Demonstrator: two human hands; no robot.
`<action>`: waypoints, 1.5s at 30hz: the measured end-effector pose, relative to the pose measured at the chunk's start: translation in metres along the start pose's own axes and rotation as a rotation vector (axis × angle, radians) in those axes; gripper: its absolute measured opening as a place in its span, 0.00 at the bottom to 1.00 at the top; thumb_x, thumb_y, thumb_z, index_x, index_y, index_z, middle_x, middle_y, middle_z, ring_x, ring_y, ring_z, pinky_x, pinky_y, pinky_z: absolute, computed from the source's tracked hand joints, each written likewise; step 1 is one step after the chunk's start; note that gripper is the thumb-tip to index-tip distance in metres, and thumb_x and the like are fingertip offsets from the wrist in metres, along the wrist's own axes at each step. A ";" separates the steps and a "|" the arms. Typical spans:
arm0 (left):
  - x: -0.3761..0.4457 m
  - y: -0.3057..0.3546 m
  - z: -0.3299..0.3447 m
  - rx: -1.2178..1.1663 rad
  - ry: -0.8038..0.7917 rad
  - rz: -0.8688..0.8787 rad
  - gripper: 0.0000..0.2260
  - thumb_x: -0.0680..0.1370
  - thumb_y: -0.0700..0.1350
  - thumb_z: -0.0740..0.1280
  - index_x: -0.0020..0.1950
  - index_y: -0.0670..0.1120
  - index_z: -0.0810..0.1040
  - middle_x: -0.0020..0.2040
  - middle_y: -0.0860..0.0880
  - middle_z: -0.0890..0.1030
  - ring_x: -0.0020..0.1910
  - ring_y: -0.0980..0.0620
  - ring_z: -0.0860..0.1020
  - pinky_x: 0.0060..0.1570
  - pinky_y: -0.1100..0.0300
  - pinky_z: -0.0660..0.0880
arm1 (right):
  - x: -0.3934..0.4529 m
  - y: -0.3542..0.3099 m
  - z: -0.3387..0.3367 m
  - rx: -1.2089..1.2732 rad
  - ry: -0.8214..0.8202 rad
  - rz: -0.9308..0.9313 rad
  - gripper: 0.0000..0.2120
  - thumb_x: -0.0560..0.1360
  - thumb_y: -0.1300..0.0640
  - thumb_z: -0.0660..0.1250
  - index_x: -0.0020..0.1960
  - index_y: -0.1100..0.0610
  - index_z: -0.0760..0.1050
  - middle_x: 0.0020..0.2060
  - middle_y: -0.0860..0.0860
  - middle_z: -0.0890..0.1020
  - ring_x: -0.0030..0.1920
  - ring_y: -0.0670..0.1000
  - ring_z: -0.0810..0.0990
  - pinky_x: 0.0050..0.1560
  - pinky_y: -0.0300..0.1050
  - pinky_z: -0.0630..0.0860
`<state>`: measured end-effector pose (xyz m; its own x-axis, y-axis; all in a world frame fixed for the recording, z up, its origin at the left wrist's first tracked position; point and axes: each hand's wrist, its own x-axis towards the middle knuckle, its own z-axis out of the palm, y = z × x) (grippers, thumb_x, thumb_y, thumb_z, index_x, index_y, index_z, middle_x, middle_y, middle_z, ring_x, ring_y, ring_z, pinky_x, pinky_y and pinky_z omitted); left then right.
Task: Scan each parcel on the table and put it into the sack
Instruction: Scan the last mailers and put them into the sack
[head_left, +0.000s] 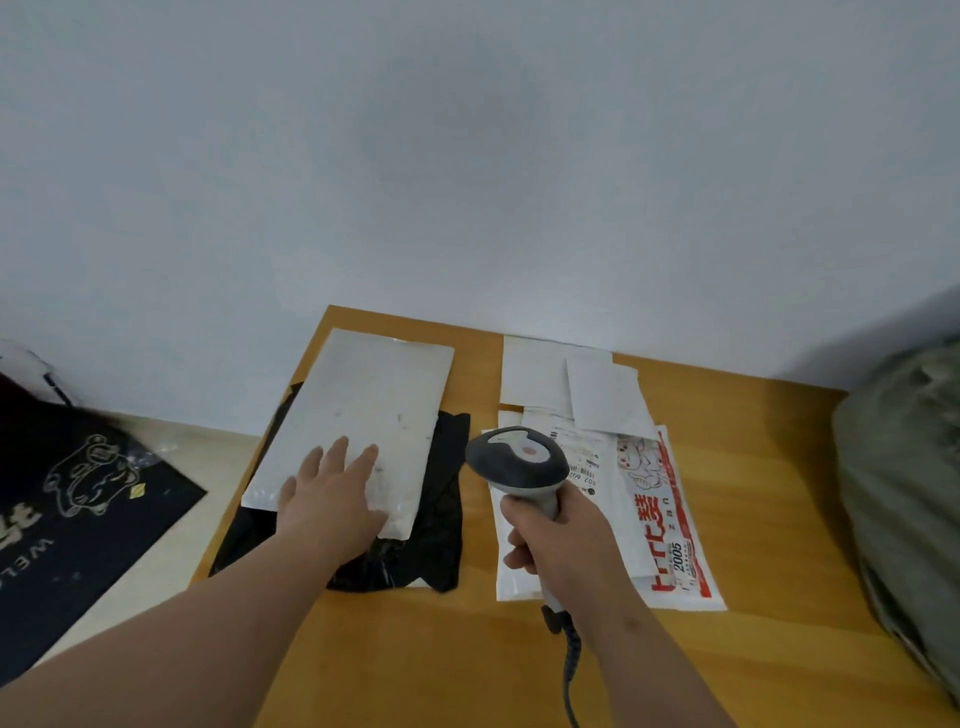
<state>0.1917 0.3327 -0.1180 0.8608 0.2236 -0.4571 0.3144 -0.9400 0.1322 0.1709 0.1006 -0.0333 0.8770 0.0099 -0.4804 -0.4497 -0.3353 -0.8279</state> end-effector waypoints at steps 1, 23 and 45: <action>0.005 0.001 0.002 -0.019 -0.021 -0.021 0.37 0.78 0.61 0.63 0.80 0.58 0.46 0.81 0.51 0.42 0.80 0.44 0.43 0.77 0.42 0.51 | 0.004 -0.001 0.000 0.005 -0.008 0.005 0.04 0.77 0.54 0.69 0.48 0.54 0.77 0.35 0.51 0.81 0.34 0.47 0.82 0.36 0.38 0.77; 0.031 0.026 0.003 -0.358 0.114 -0.085 0.21 0.81 0.50 0.60 0.74 0.49 0.64 0.65 0.47 0.70 0.55 0.46 0.74 0.54 0.49 0.74 | 0.047 0.002 -0.007 0.016 -0.013 0.108 0.04 0.78 0.53 0.68 0.48 0.53 0.77 0.40 0.54 0.83 0.32 0.44 0.83 0.37 0.37 0.77; -0.080 0.065 -0.069 -1.553 0.253 -0.072 0.07 0.82 0.45 0.64 0.49 0.54 0.80 0.47 0.47 0.85 0.49 0.40 0.83 0.51 0.37 0.80 | -0.055 -0.010 -0.044 0.196 0.117 -0.050 0.05 0.77 0.55 0.69 0.47 0.58 0.77 0.35 0.55 0.82 0.31 0.49 0.83 0.35 0.42 0.78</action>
<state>0.1709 0.2710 -0.0115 0.8183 0.4394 -0.3704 0.3073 0.2101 0.9281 0.1344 0.0624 0.0146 0.9074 -0.0913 -0.4103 -0.4198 -0.1481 -0.8955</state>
